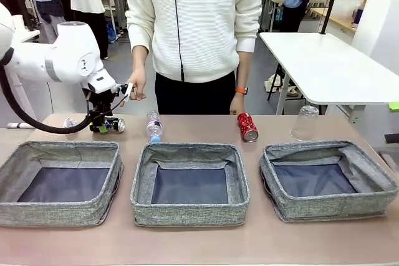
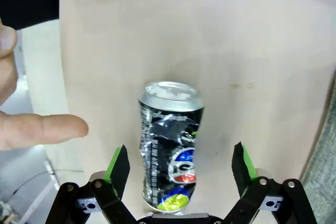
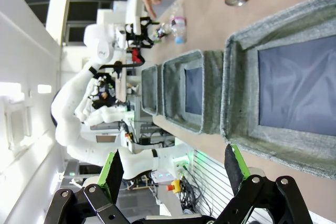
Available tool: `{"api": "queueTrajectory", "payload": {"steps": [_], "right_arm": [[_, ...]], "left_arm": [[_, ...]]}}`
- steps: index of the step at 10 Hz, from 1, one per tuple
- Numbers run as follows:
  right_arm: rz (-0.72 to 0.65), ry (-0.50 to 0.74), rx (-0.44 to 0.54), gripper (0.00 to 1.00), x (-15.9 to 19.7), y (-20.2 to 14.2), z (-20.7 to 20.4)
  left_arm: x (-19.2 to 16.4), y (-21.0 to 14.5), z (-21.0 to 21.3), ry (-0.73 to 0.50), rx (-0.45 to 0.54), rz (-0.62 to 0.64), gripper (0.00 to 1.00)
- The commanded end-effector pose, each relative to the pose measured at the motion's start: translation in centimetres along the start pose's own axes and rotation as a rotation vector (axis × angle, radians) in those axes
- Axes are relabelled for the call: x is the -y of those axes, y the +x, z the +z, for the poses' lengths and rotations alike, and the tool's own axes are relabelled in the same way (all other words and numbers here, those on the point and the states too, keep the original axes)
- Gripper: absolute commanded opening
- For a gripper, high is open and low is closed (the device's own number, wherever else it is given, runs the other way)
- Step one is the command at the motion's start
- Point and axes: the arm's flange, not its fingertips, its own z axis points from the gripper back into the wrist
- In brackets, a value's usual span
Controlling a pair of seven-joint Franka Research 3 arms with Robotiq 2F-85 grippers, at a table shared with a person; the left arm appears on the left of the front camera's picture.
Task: Sort the waste into the appropriate baskets.
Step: Pick up the waste item pointed out by the person.
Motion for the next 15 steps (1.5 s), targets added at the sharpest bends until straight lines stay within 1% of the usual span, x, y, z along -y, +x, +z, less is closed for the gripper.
{"api": "queueTrajectory", "payload": {"steps": [1,3,6,7,8,9,10,12,13,14,15], "right_arm": [[0.028,0.015,0.003,1.00,-0.1,0.3,0.1],[0.028,0.015,0.003,1.00,-0.1,0.3,0.1],[0.028,0.015,0.003,1.00,-0.1,0.3,0.1],[0.028,0.015,0.003,1.00,-0.1,0.3,0.1],[0.028,0.015,0.003,1.00,-0.1,0.3,0.1],[0.028,0.015,0.003,1.00,-0.1,0.3,0.1],[0.028,0.015,0.003,1.00,-0.1,0.3,0.1],[0.028,0.015,0.003,1.00,-0.1,0.3,0.1],[0.028,0.015,0.003,1.00,-0.1,0.3,0.1],[0.028,0.015,0.003,1.00,-0.1,0.3,0.1],[0.028,0.015,0.003,1.00,-0.1,0.3,0.1]], "left_arm": [[-2.0,-0.3,-0.1,-0.027,0.000,0.042,1.00],[-2.4,-0.2,-0.8,-0.075,-0.002,0.038,1.00],[-2.3,0.0,-0.8,-0.087,-0.011,0.035,1.00],[-2.4,-0.1,-0.9,-0.091,-0.034,0.051,1.00],[-2.3,0.0,-0.8,-0.089,-0.035,0.029,0.42],[-2.5,-1.8,-1.2,-0.094,-0.040,0.036,0.43],[-2.5,-2.5,-1.4,-0.097,-0.043,0.039,0.00],[-2.4,-2.6,-1.5,-0.107,-0.035,0.039,0.00],[-2.4,-2.8,-1.6,-0.113,-0.032,0.040,0.16],[-2.4,-2.9,-1.7,-0.115,-0.034,0.038,0.06],[-2.4,-3.0,-1.7,-0.115,-0.029,0.040,0.00]]}}
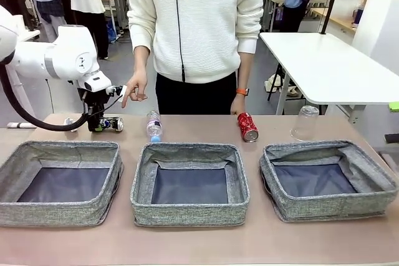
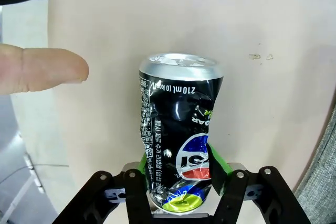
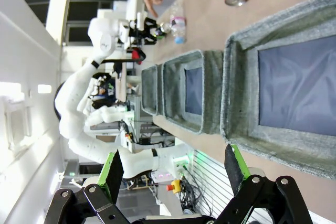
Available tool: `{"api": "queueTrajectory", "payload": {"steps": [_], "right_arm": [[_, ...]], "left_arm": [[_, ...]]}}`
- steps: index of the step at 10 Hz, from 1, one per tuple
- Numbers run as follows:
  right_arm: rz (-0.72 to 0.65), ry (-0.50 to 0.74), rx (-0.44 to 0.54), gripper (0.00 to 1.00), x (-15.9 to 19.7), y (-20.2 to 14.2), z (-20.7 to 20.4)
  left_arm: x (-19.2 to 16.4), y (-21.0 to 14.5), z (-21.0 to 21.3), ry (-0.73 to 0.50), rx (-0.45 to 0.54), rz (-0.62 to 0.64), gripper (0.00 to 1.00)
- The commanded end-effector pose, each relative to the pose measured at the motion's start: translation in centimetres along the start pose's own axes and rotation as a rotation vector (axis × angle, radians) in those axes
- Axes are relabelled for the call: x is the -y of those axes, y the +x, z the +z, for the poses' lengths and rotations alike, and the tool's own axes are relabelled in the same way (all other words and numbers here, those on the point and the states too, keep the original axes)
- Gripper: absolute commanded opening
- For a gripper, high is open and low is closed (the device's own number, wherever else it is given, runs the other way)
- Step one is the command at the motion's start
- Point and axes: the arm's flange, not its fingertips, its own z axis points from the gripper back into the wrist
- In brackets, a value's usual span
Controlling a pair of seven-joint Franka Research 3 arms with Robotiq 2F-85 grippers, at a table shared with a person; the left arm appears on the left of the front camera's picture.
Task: Sort the waste into the appropriate baskets.
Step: Pick up the waste item pointed out by the person.
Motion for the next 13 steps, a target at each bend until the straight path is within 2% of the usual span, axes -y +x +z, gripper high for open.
{"api": "queueTrajectory", "payload": {"steps": [1,4,5,6,7,8,9,10,12,13], "right_arm": [[0.027,0.015,0.003,1.00,-0.1,0.3,0.1],[0.027,0.015,0.003,1.00,-0.1,0.3,0.1],[0.027,0.015,0.003,1.00,-0.1,0.3,0.1],[0.027,0.015,0.003,1.00,-0.1,0.3,0.1],[0.027,0.015,0.003,1.00,-0.1,0.3,0.1],[0.027,0.015,0.003,1.00,-0.1,0.3,0.1],[0.027,0.015,0.003,1.00,-0.1,0.3,0.1],[0.027,0.015,0.003,1.00,-0.1,0.3,0.1],[0.027,0.015,0.003,1.00,-0.1,0.3,0.1],[0.027,0.015,0.003,1.00,-0.1,0.3,0.1]], "left_arm": [[-0.4,-0.3,0.0,-0.021,0.005,-0.010,0.00],[-0.2,-0.4,0.2,-0.028,0.017,0.010,0.00],[0.6,-0.6,1.8,-0.055,0.039,0.057,0.00],[2.3,-0.8,5.3,-0.112,0.042,0.134,0.00],[5.7,-0.5,10.3,-0.124,-0.003,0.249,0.00],[9.7,0.6,14.6,-0.234,-0.013,0.421,0.00],[14.2,1.7,17.3,-0.242,-0.051,0.464,0.00],[17.8,2.8,18.9,-0.322,-0.058,0.666,0.00],[22.6,4.2,20.1,-0.242,0.046,1.001,0.00],[23.8,4.2,20.5,-0.140,0.133,1.087,0.00]]}}
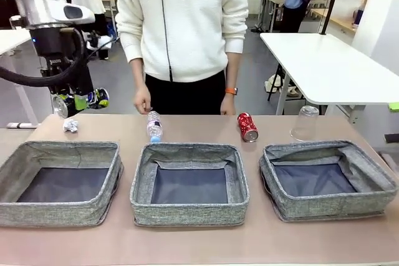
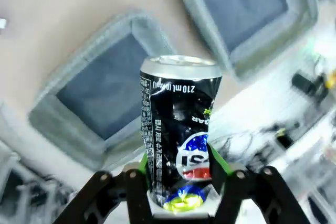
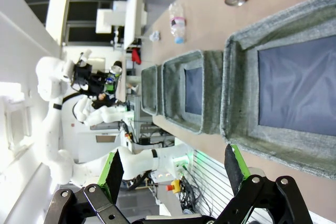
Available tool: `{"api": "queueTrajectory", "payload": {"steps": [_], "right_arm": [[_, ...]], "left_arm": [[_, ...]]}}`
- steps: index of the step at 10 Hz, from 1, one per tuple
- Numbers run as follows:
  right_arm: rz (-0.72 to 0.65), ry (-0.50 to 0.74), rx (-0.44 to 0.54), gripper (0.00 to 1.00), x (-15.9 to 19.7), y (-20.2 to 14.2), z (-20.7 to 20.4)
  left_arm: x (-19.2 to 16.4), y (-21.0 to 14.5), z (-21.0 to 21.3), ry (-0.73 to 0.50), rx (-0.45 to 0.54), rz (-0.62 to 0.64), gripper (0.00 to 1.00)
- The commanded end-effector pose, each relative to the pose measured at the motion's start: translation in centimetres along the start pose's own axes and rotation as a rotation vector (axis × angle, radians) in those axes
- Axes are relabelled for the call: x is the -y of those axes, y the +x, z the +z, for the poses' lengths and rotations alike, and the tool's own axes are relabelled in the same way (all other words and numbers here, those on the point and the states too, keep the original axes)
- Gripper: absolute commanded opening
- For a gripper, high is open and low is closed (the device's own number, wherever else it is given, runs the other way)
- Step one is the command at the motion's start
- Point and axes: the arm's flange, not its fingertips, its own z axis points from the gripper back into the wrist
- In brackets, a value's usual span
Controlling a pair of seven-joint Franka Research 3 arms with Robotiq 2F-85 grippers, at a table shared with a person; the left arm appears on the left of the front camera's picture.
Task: Sort the waste into the appropriate baskets.
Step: Pick up the waste item pointed out by the person.
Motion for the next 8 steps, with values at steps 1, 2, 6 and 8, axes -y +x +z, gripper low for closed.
{"api": "queueTrajectory", "payload": {"steps": [1,2,6,8], "right_arm": [[0.027,0.016,0.003,1.00,-0.1,0.2,0.1],[0.027,0.016,0.003,1.00,-0.1,0.2,0.1],[0.027,0.016,0.003,1.00,-0.1,0.2,0.1],[0.027,0.016,0.003,1.00,-0.1,0.2,0.1]], "left_arm": [[-0.3,-0.7,-2.1,0.131,0.251,0.153,0.00],[-1.5,0.4,-3.5,0.340,0.254,0.019,0.00],[-0.2,-0.1,-1.3,0.099,0.192,0.084,0.42],[4.2,1.1,0.8,0.072,0.156,0.243,0.42]]}}
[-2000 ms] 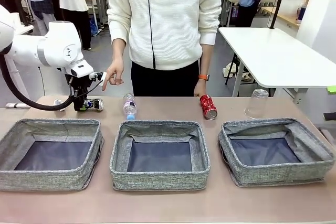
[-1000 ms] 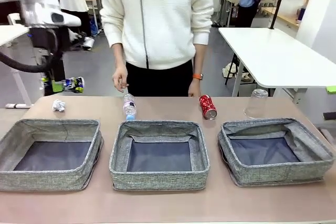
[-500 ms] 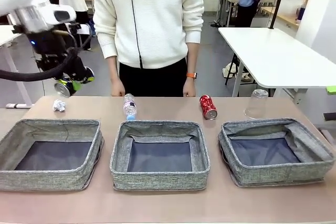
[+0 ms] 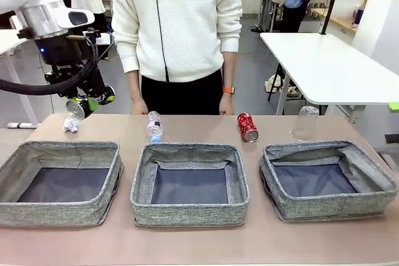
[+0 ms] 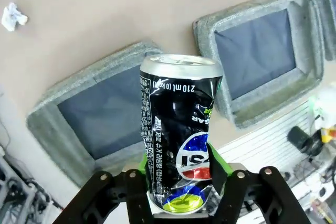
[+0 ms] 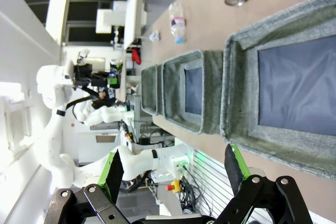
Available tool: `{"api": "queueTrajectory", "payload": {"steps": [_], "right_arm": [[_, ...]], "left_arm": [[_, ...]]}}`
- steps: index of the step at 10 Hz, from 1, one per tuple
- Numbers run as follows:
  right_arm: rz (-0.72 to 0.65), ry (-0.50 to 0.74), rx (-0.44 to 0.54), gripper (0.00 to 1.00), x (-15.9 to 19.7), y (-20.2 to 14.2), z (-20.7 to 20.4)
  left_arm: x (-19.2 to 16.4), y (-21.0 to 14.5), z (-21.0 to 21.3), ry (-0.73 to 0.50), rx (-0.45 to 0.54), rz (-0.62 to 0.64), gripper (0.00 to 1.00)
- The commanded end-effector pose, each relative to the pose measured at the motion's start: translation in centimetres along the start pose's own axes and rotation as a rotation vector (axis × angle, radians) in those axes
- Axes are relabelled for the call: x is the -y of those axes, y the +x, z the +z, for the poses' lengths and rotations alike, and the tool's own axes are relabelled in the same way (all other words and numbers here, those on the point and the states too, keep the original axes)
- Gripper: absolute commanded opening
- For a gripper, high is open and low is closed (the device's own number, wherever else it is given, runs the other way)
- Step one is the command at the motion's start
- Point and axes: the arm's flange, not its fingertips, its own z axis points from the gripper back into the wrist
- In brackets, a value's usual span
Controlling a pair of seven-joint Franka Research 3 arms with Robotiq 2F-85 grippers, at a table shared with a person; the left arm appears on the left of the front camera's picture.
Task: Sort the waste into the appropriate baskets.
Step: Pick up the waste item pointed out by the person.
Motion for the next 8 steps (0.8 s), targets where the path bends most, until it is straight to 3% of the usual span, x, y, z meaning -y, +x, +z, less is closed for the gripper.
{"api": "queueTrajectory", "payload": {"steps": [1,3,5,8], "right_arm": [[0.027,0.016,0.003,1.00,-0.1,0.2,0.1],[0.027,0.016,0.003,1.00,-0.1,0.2,0.1],[0.027,0.016,0.003,1.00,-0.1,0.2,0.1],[0.027,0.016,0.003,1.00,-0.1,0.2,0.1]], "left_arm": [[6.4,-0.4,4.2,0.060,0.021,0.246,0.42],[15.1,-3.0,9.0,-0.014,0.072,0.246,0.42],[21.3,-3.5,11.5,-0.122,-0.027,0.282,0.42],[27.6,-3.1,14.3,-0.048,-0.034,0.197,0.42]]}}
